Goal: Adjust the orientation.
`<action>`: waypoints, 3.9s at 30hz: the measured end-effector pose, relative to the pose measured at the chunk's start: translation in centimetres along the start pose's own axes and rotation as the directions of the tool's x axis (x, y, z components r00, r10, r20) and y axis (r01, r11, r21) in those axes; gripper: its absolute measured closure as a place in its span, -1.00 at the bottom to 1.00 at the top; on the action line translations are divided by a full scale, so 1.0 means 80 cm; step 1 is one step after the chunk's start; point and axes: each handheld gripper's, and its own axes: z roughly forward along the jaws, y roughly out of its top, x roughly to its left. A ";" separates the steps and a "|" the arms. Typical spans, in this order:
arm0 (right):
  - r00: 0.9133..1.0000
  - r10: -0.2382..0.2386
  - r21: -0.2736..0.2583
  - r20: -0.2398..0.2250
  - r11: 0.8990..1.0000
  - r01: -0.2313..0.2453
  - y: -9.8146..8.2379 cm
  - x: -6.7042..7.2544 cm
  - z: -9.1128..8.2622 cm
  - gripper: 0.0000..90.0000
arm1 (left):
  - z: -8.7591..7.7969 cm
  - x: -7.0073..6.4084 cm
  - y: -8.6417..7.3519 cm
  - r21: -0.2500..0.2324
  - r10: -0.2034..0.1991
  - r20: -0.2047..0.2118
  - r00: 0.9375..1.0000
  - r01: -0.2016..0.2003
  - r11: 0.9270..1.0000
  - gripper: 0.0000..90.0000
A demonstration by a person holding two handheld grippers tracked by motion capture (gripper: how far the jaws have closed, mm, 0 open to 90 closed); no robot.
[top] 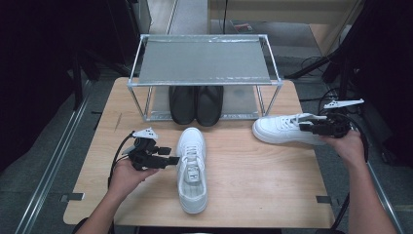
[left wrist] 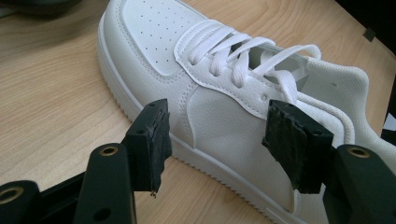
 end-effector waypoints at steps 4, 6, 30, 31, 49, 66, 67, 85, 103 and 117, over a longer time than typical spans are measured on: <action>0.996 0.001 0.011 -0.089 1.000 0.000 -0.001 -0.010 0.009 0.32 | 0.001 0.000 0.000 0.003 0.004 0.001 1.000 -0.004 1.000 -0.09; 0.992 -0.001 0.025 -0.124 1.000 0.004 0.000 -0.010 0.011 0.49 | 0.001 0.000 0.000 0.002 -0.001 -0.001 1.000 0.001 1.000 -0.09; 0.976 0.011 -0.007 -0.216 1.000 -0.012 0.006 0.078 -0.006 0.88 | -0.001 0.002 0.000 -0.003 -0.004 -0.003 1.000 0.004 1.000 -0.09; 0.976 0.010 -0.014 -0.216 1.000 -0.013 0.007 0.083 -0.005 0.88 | 0.000 0.002 0.000 -0.004 -0.004 -0.001 1.000 0.004 1.000 -0.09; 0.977 -0.021 -0.027 -0.211 1.000 0.016 0.023 0.185 0.030 0.87 | -0.002 0.002 0.000 -0.008 -0.004 0.003 1.000 0.004 1.000 -0.09; 0.996 -0.020 -0.025 -0.086 1.000 0.018 -0.007 0.270 0.070 0.84 | -0.002 0.001 0.000 -0.010 0.009 0.002 1.000 -0.009 1.000 -0.08; 0.996 -0.020 -0.023 -0.083 1.000 0.018 -0.008 0.273 0.073 0.83 | -0.002 0.000 0.000 -0.010 0.009 0.003 1.000 -0.008 1.000 -0.08; 0.997 -0.077 -0.103 -0.013 0.992 0.076 -0.001 0.211 0.019 1.00 | -0.011 0.009 0.001 -0.020 -0.019 0.048 0.999 0.020 1.000 0.90; 0.998 -0.039 0.030 0.052 0.999 0.038 -0.038 0.186 0.047 1.00 | 0.022 0.026 -0.004 0.078 -0.036 0.010 0.999 0.035 0.996 0.96; 0.999 -0.054 0.021 0.002 0.998 0.054 -0.040 0.221 0.059 1.00 | 0.027 0.023 -0.007 0.105 -0.025 0.021 0.999 0.023 0.994 0.95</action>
